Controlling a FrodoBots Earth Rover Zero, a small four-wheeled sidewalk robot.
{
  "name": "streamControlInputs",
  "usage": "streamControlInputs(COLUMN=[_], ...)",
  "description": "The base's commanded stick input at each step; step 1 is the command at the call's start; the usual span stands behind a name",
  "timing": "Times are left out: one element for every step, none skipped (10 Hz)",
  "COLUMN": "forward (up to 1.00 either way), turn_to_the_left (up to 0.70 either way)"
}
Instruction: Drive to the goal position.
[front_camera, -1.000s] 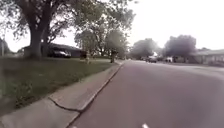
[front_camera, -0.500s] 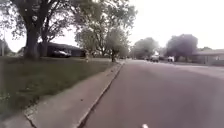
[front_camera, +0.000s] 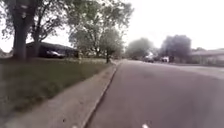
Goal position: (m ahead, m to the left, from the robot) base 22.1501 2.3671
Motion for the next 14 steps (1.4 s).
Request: streamControlInputs(forward=[1.0, 1.0, 1.0, 1.0, 1.0, 1.0, 1.0, 1.0, 1.0, 1.0, 1.0, 1.0, 1.0, 1.0], turn_to_the_left=[-0.4, -0.4, -0.35, 0.0, 0.0, 0.0, 0.0, 0.0, 0.0, 0.0, 0.0, 0.0, 0.0, 0.0])
